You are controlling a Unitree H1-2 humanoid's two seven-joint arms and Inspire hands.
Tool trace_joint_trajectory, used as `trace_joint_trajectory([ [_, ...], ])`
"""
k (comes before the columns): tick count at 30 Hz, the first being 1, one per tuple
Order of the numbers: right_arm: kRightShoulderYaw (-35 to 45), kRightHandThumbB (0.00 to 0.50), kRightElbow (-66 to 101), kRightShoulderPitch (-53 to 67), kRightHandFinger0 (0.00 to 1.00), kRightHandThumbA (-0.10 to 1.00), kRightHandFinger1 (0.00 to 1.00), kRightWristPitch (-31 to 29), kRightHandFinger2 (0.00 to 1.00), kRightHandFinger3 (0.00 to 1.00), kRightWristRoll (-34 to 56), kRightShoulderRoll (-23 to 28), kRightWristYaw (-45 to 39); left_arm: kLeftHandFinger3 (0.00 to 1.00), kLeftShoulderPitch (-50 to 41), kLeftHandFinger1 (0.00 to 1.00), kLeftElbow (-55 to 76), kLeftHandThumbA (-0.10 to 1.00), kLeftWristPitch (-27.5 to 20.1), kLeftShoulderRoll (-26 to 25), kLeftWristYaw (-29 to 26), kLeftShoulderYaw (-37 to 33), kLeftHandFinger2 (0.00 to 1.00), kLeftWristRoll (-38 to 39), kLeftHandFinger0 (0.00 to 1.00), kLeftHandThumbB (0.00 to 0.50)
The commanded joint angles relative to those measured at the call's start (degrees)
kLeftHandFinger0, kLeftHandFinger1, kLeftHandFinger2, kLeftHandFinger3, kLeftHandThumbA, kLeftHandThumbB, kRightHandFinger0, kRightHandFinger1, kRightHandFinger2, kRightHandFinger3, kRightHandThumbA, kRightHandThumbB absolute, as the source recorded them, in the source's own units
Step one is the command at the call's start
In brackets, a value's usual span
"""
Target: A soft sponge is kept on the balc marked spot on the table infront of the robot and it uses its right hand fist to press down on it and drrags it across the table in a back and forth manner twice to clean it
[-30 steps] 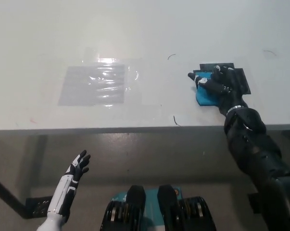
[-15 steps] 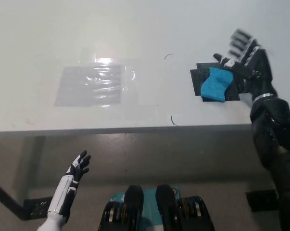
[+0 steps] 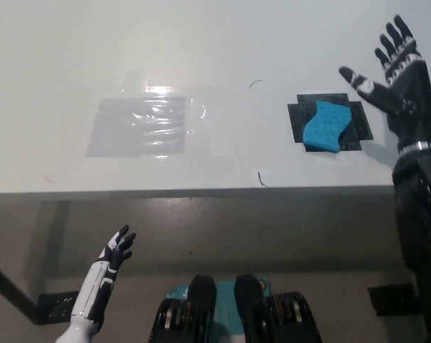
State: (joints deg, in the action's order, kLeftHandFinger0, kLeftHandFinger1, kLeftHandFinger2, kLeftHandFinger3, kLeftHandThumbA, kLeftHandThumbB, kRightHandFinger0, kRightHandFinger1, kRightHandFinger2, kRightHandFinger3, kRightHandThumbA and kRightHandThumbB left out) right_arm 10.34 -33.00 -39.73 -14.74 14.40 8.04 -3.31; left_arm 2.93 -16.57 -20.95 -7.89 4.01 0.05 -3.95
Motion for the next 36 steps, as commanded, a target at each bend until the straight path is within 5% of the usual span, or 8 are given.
trace_joint_trajectory([
  [1,-9.48,0.388,79.66,17.42,1.00,1.00,1.00,7.22,1.00,1.00,3.56,-1.17,-0.51,1.00,1.51,1.00,1.35,1.00,-1.51,-1.75,1.47,-0.66,0.99,0.25,1.00,0.065],
  [6,-14.12,0.380,70.04,37.16,1.00,1.00,1.00,-2.90,1.00,1.00,-2.04,-3.49,-5.72,1.00,1.05,1.00,0.84,1.00,-2.35,-1.94,1.41,-0.43,1.00,0.50,1.00,0.059],
  [9,-13.09,0.313,58.58,44.89,1.00,1.00,1.00,-6.03,1.00,1.00,-2.99,-2.31,-7.36,1.00,0.73,1.00,1.17,1.00,-1.23,-1.55,1.79,-0.27,1.00,1.66,1.00,0.067],
  [13,-10.99,0.371,43.18,46.33,1.00,1.00,1.00,-4.44,1.00,1.00,-3.48,-1.67,-6.51,1.00,-0.01,1.00,1.37,1.00,-1.08,-1.13,2.49,-0.82,1.00,2.19,1.00,0.057],
  [18,-10.66,0.271,25.07,44.12,1.00,1.00,1.00,-5.86,1.00,1.00,0.28,-0.82,-8.41,1.00,-1.30,1.00,1.72,1.00,-1.02,-1.20,2.72,-0.90,1.00,2.15,1.00,0.067],
  [25,-9.92,0.291,23.17,41.43,1.00,1.00,1.00,-2.28,1.00,1.00,2.32,-0.93,-9.22,1.00,-0.29,1.00,2.08,1.00,-0.75,-1.01,3.22,-1.13,1.00,2.28,1.00,0.039],
  [33,-9.45,0.212,23.38,40.65,1.00,1.00,1.00,-0.51,1.00,1.00,3.14,-1.15,-9.55,1.00,-0.34,1.00,3.54,1.00,0.99,-1.10,2.93,-1.32,1.00,1.77,1.00,0.048],
  [36,-9.45,0.226,22.68,38.81,1.00,1.00,1.00,0.53,1.00,1.00,3.39,-1.11,-9.81,1.00,-0.33,1.00,3.57,1.00,0.84,-1.20,2.63,-1.20,1.00,1.53,1.00,0.054],
])
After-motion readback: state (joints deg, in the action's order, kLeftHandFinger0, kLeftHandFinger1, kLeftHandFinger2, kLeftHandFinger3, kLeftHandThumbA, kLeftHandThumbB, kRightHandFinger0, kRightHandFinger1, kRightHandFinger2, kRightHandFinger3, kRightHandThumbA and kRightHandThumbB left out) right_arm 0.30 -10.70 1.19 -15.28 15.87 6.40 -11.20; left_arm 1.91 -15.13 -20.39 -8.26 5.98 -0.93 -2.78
